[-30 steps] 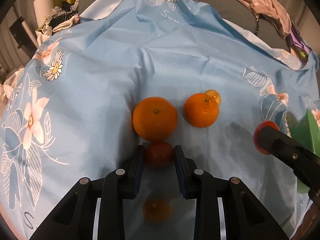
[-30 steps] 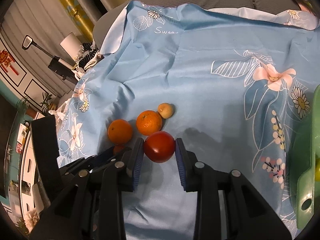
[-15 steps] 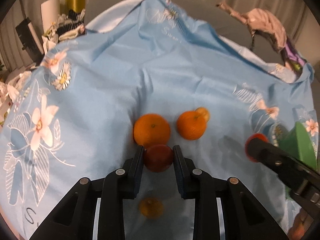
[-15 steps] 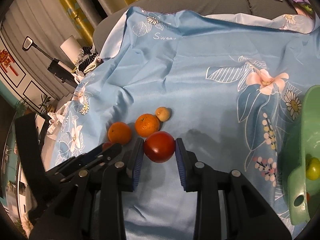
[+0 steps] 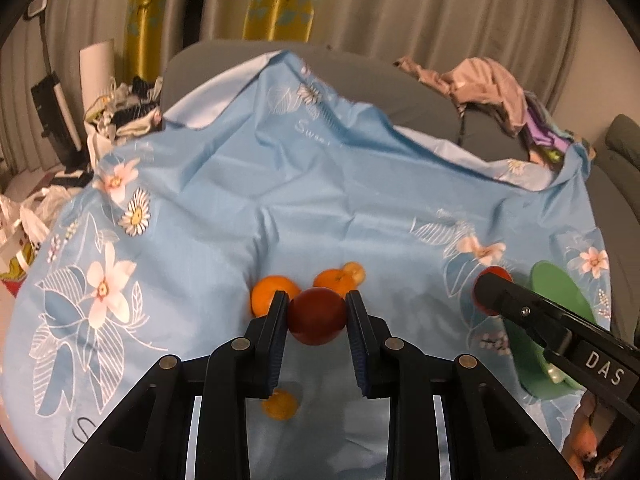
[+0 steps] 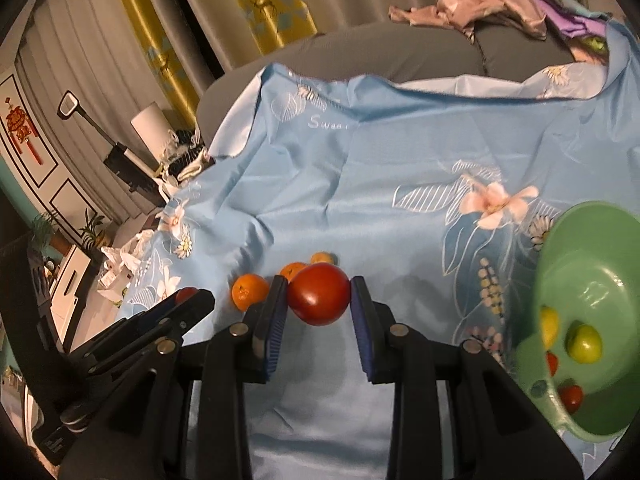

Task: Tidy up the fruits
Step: 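Lift the tomato with the right tool toward the green bowl, then carry the tomato over the green bowl and open the right tool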

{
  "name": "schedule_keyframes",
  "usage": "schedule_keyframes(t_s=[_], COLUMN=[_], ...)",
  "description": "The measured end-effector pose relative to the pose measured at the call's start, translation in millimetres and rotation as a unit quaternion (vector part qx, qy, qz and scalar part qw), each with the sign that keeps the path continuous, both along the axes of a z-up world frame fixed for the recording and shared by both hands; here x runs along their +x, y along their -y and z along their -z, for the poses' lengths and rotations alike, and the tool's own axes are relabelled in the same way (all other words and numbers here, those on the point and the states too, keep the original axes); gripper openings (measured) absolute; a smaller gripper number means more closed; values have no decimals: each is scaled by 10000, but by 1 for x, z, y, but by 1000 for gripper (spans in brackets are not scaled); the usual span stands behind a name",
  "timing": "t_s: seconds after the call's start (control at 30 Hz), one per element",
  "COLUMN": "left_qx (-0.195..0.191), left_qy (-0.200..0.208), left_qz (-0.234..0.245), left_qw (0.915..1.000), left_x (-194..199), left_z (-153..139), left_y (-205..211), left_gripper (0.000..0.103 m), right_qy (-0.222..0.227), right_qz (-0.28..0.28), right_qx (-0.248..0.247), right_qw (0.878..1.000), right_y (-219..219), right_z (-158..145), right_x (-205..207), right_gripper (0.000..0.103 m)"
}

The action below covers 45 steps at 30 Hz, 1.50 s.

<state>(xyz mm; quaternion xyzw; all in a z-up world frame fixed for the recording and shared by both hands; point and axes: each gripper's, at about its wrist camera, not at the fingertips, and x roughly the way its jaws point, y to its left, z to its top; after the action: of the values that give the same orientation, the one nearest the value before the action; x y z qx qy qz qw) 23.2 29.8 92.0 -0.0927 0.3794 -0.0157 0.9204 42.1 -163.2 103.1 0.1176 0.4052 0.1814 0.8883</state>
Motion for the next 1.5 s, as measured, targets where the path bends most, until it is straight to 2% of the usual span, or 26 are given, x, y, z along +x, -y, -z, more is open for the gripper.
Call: schedule_keyframes(t_s=[0.13, 0.33, 0.43, 0.7, 0.93, 1.23, 1.4, 1.5], left_qx=[128, 48, 141, 121, 87, -22, -56, -115], left_qy=[336, 619, 744, 811, 876, 1010, 1036, 994], left_qz=[18, 235, 319, 517, 646, 1300, 1615, 1789], left_qw=[9994, 9978, 9966, 9953, 9940, 9863, 9814, 9788], left_x=[-11, -23, -28, -35, -37, -35, -34, -30], left_z=[-13, -28, -32, -36, -43, -60, -62, -58], left_y=[8, 18, 26, 38, 51, 91, 122, 142], left_gripper=[29, 29, 29, 29, 29, 29, 29, 29], right_qy=[191, 500, 552, 702, 879, 1056, 1207, 1233], right_qz=[92, 289, 378, 658, 1139, 1502, 1837, 2069], right_qx=[29, -47, 22, -8, -147, -65, -114, -346], right_qw=[9998, 9983, 9978, 9954, 9895, 9830, 9755, 9699], right_y=[8, 22, 30, 48, 74, 102, 120, 126], right_z=[-11, -26, -30, -36, -41, -52, -58, -58], right_x=[-7, -19, -23, -32, -43, -53, -61, -62], right_gripper=[32, 32, 33, 33, 33, 33, 33, 33])
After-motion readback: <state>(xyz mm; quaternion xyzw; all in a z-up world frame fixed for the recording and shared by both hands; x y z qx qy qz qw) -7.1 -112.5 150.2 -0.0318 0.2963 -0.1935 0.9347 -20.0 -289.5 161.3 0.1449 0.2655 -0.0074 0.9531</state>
